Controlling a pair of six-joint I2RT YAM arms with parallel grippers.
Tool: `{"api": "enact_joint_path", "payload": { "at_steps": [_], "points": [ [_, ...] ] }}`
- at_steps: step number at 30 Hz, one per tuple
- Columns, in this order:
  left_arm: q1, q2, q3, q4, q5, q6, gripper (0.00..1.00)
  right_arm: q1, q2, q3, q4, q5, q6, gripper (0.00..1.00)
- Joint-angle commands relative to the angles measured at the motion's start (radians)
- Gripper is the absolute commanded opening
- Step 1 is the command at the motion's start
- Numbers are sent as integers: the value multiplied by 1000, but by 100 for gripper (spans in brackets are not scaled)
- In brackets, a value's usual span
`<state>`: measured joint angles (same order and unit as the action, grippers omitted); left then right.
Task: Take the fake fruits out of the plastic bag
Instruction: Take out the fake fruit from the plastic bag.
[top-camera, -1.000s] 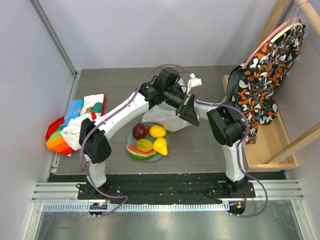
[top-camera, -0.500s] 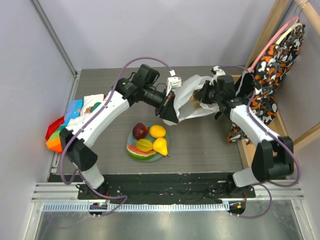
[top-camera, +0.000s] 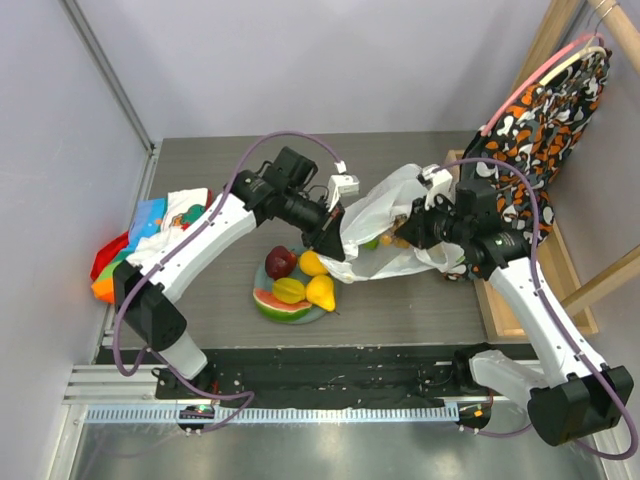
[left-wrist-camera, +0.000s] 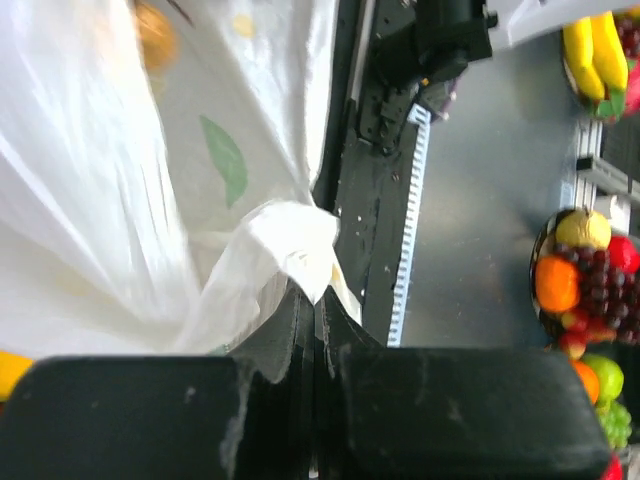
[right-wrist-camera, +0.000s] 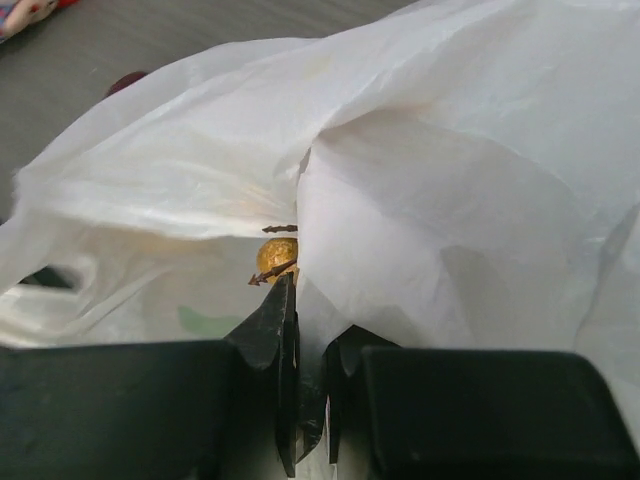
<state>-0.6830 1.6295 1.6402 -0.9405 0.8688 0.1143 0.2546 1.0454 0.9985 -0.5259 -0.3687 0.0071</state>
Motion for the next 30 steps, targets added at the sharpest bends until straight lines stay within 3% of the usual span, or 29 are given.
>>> {"api": "enact_joint_path", "payload": {
  "at_steps": [1, 7, 11, 13, 15, 16, 19, 22, 26, 30],
  "points": [
    [0, -20, 20, 152, -88, -134, 0, 2, -15, 8, -82, -298, -130, 2],
    [13, 41, 142, 220, -581, -211, 0, 0, 8, 6, -258, -383, -326, 2],
    [37, 76, 175, 226, -775, -205, 0, -3, -21, 14, -350, -383, -414, 2],
    [49, 108, 188, 201, -723, -167, 4, -3, -39, 12, -345, -384, -397, 2],
    [82, 115, 214, 158, -636, -136, 25, -5, -39, 23, -324, -400, -342, 1],
    [95, 81, 216, 152, -516, -125, 44, -3, -38, 41, -316, -407, -325, 1],
    [114, -76, 136, 225, -393, -9, 76, -5, -35, 84, -283, -429, -260, 1],
    [96, -189, 64, 331, -288, 24, 83, -3, -33, 117, -258, -435, -237, 2],
    [-15, -188, 155, 232, -122, -8, 79, -5, -7, 160, -255, -455, -211, 1],
    [-96, -181, 72, 255, -160, -10, 77, -3, 15, 189, -227, -473, -177, 1]
  ]
}}
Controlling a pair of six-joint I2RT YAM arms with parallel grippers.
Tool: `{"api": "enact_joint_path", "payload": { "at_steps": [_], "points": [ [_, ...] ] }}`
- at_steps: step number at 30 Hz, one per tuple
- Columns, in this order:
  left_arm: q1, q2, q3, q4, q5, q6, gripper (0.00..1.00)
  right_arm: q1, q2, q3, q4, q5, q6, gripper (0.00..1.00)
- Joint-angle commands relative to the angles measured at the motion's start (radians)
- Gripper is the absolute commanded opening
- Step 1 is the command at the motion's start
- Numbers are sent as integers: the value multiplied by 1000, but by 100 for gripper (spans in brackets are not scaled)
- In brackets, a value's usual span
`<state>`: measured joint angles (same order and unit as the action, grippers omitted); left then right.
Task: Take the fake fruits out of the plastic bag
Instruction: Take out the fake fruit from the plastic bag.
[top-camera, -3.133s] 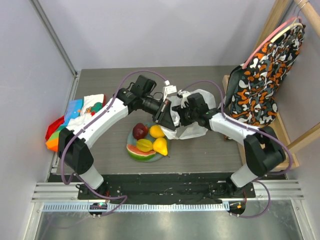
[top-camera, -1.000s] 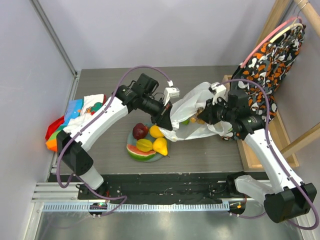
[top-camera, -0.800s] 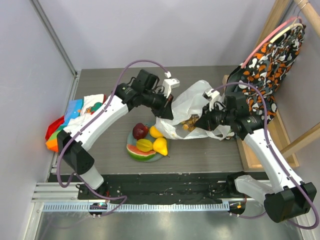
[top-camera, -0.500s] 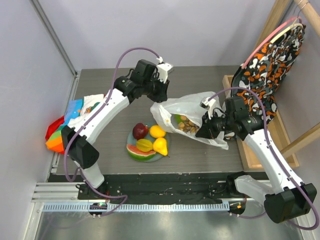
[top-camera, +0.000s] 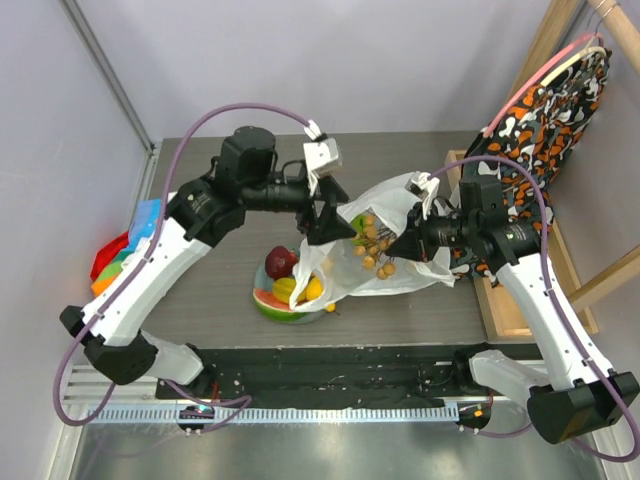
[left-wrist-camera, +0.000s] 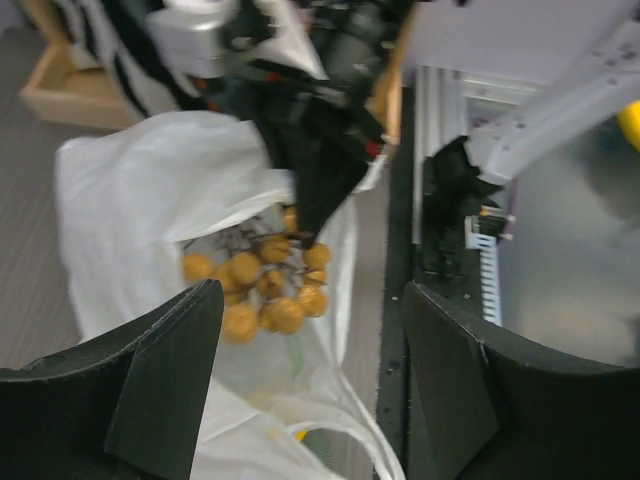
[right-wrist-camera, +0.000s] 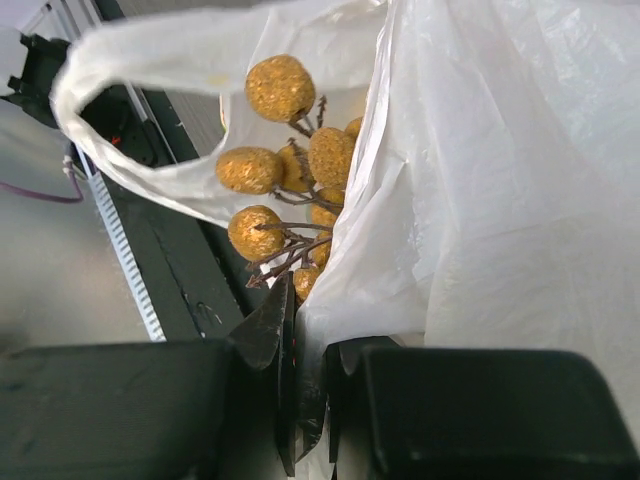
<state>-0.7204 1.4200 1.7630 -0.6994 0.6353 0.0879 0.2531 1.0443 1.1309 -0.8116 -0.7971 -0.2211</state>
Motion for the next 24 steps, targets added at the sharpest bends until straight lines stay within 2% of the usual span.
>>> {"api": "enact_joint_path", "payload": {
  "at_steps": [1, 11, 14, 18, 20, 22, 23, 24],
  "points": [
    [-63, 33, -77, 23, 70, 9, 76, -2, 20, 61, 58, -44, 60, 2],
    [-79, 135, -111, 72, -40, -36, 75, -3, -15, 46, 94, -65, 107, 1],
    [-88, 168, -106, 81, -83, -31, 68, -3, -32, 32, 103, -65, 111, 2],
    [-106, 198, -99, 69, -123, -4, 50, -2, -47, 4, 120, -68, 124, 1],
    [-114, 230, -85, 31, -158, 24, 48, -2, -53, -2, 129, -68, 127, 1],
    [-119, 247, -79, 29, -187, 23, 50, -2, -55, -5, 134, -71, 131, 1],
    [-119, 246, -80, 37, -210, 21, 62, -3, -55, -5, 135, -74, 132, 1],
    [-119, 246, -85, 47, -215, 18, 64, -2, -53, -5, 134, -76, 131, 1]
  ]
}}
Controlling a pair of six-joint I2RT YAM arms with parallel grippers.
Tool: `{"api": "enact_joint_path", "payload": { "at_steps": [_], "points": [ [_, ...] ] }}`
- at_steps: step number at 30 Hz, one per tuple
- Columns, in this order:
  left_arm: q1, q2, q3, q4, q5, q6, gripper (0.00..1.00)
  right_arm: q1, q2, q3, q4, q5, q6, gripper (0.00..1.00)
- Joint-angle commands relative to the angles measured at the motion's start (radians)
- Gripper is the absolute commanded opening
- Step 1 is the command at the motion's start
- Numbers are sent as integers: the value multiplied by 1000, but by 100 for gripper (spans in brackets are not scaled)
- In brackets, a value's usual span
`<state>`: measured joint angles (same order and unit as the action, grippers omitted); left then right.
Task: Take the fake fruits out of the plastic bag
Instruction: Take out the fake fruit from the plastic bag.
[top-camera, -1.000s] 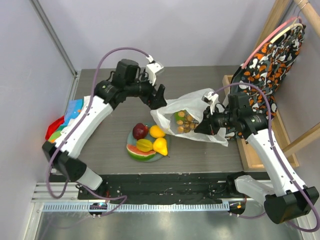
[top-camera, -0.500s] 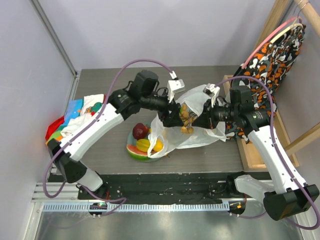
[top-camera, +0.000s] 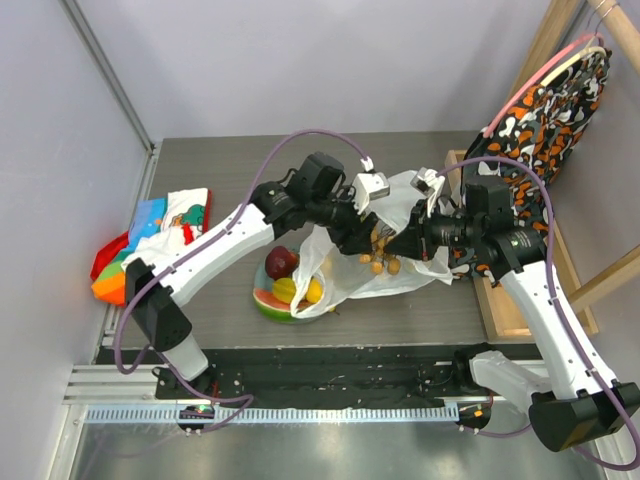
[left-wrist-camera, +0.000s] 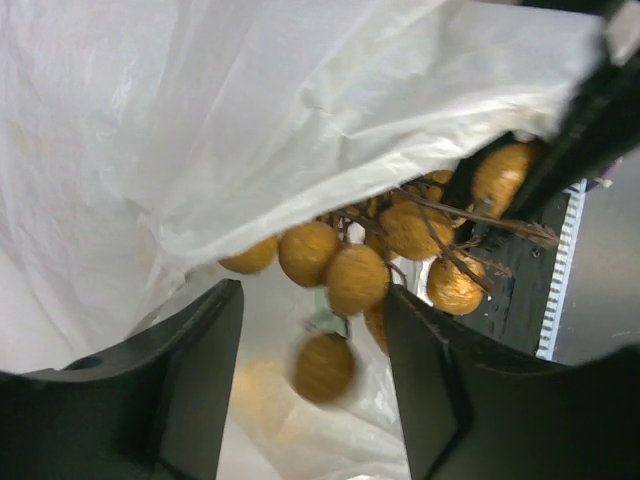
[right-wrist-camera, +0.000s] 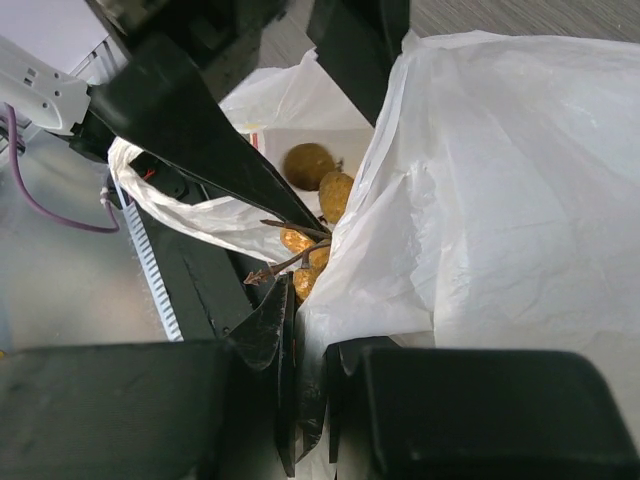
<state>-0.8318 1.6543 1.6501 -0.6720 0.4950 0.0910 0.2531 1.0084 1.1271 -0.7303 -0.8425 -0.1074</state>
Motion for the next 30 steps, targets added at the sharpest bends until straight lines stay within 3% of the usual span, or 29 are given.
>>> {"api": "enact_joint_path", "payload": {
  "at_steps": [1, 4, 5, 7, 10, 11, 14, 16, 19, 22, 30],
  "points": [
    [-7, 12, 28, 29, -72, 21, 64, -3, -17, -3, 55, -30, 17, 2],
    [-7, 27, 43, 22, -52, 24, 39, -3, -19, -10, 57, -27, 20, 1],
    [-7, 24, 45, 20, -29, 24, 18, -3, -19, -15, 57, -23, 20, 1],
    [-6, 15, 42, 22, -6, 29, 0, -3, -19, -16, 60, -21, 18, 1],
    [-1, -8, 62, -17, 45, 56, 0, -3, -16, -26, 52, 38, 25, 5],
    [8, -27, 79, -38, 110, 71, 0, -5, -14, -35, 48, 69, 20, 24],
    [26, -24, 210, -216, 197, 143, 0, -5, -11, -58, 43, 218, 23, 58],
    [36, -2, 348, -418, 257, 176, 0, -3, -1, -67, 46, 299, 31, 77],
    [82, -5, 413, -586, 287, 222, 0, -5, 22, -82, 66, 408, 63, 94],
    [198, -105, 366, -583, 338, 230, 0, -12, 84, -84, 68, 469, 74, 98],
    [401, -313, 115, -623, 264, 306, 0, -49, 286, 3, 140, 565, 138, 97]
  ]
}}
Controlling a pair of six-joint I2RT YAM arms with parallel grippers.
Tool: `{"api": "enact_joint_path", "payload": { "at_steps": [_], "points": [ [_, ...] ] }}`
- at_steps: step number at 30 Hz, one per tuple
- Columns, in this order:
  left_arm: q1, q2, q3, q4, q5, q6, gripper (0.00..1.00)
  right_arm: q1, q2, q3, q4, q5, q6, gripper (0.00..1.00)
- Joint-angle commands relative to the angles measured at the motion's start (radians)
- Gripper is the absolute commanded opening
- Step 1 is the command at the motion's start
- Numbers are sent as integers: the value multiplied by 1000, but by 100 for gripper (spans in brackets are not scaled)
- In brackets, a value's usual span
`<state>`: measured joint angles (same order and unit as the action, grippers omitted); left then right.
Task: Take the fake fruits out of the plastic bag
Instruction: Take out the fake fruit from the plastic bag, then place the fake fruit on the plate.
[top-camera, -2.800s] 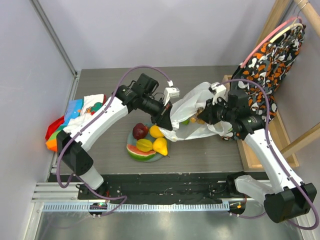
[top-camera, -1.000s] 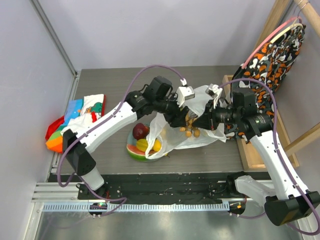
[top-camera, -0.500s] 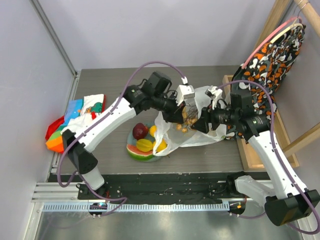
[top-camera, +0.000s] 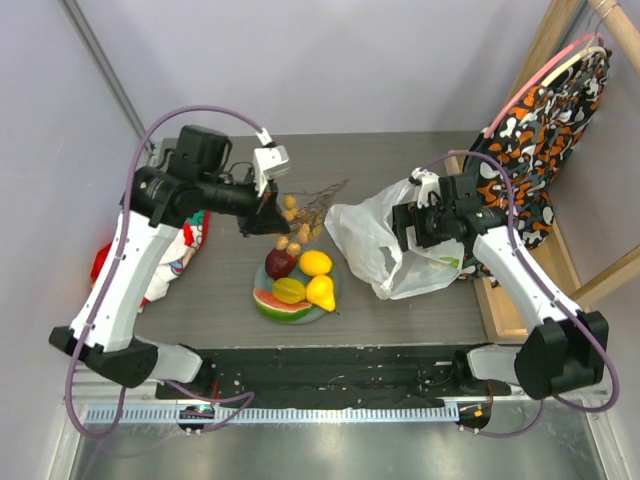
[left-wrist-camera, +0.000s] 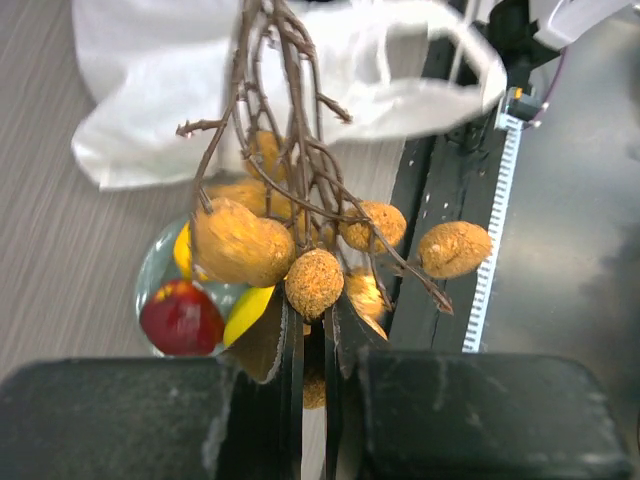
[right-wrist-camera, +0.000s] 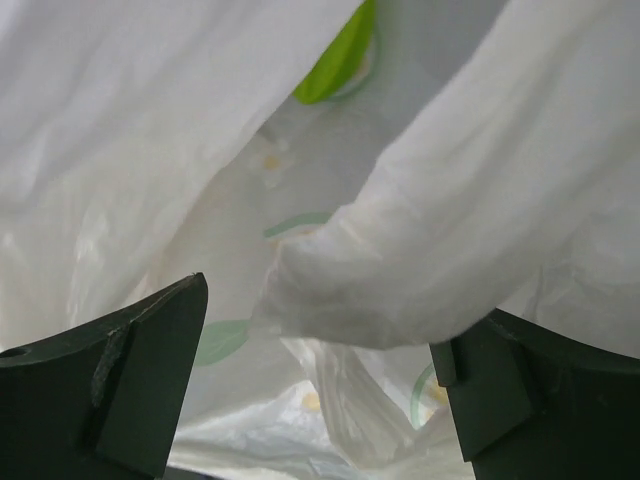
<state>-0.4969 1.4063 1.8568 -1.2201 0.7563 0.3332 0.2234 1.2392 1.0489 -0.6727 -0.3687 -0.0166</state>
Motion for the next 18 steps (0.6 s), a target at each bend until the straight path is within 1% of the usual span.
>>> {"api": "enact_joint_path", "payload": {
  "at_steps": [1, 4, 6, 10, 13, 14, 17, 18],
  "points": [
    [96, -93, -122, -79, 0, 78, 0, -24, 74, 106, 82, 93, 44, 97],
    [129, -124, -258, -68, 15, 89, 0, -53, 141, 155, 84, 86, 43, 97],
    [132, -132, -342, -58, 40, 95, 0, -67, 167, 169, 85, 67, 44, 96],
    [155, -104, -425, -65, 83, 128, 0, -71, 163, 162, 94, 51, 52, 96],
    [196, -28, -429, -130, 173, 188, 0, -72, 146, 142, 87, 40, 49, 96],
    [207, 15, -427, -181, 195, 234, 0, -73, 141, 137, 84, 39, 47, 96],
    [256, 65, -442, -237, 261, 277, 0, -75, 126, 117, 78, 27, 49, 96],
    [296, 75, -447, -243, 288, 279, 0, -76, 121, 109, 76, 25, 49, 95]
  ]
}}
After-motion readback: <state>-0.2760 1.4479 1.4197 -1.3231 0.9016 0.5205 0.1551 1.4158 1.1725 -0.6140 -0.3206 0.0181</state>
